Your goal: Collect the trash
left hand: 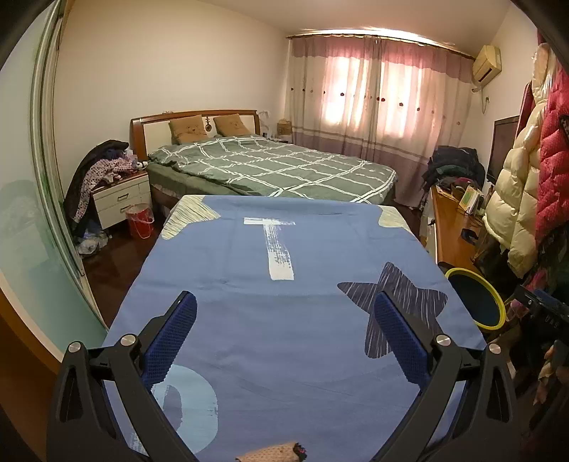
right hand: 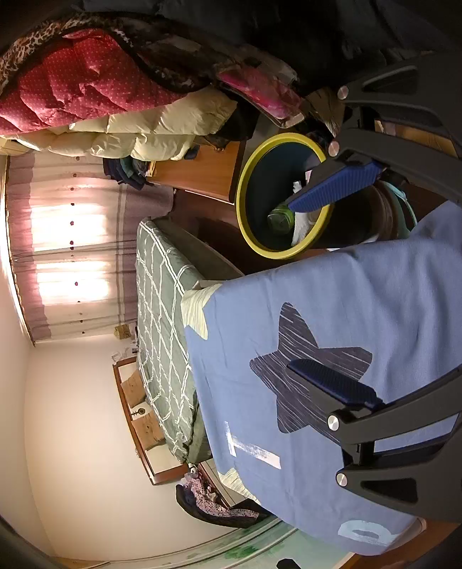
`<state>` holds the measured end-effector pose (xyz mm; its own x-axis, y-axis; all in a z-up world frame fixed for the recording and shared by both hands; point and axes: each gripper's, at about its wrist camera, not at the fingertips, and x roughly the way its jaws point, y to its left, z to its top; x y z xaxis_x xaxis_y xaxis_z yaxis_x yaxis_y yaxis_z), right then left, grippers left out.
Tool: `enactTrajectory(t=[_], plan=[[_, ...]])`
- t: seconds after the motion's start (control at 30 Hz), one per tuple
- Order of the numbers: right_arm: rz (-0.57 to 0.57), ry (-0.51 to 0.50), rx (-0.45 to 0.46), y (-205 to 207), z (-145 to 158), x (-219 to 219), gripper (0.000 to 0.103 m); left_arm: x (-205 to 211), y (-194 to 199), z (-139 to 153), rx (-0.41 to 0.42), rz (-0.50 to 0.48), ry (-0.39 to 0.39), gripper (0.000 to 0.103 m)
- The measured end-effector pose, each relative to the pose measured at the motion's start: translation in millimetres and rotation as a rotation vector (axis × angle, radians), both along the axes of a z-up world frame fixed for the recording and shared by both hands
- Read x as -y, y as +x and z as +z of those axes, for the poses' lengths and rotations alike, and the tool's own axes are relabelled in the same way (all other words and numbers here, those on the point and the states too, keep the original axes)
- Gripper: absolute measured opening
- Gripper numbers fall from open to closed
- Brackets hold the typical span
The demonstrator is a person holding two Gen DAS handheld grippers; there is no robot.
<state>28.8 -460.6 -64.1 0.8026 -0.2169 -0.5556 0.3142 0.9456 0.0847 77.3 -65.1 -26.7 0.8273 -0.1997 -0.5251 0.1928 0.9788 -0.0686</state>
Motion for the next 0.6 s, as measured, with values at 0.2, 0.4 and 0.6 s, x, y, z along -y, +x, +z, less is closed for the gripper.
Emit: enactTrajectory(t=[0.2, 0.4, 0.6], plan=[[0.002, 0.006, -0.007, 0.6, -2.7, -0.5, 0.081, 0.3, 0.6, -0.3, -0.008, -0.006, 0.002, 0.098], [0.003, 0.009, -0.009, 1.4, -3.2, 0.1, 0.081, -0.2, 0.1, 0.1, -0.009, -0.005, 0.002, 0.098], [0.01, 0.014, -0.014, 3.4, -4.8, -0.8, 0.081, -0.4, 0.4, -0.2, -0.01, -0.004, 0.001, 0.098]])
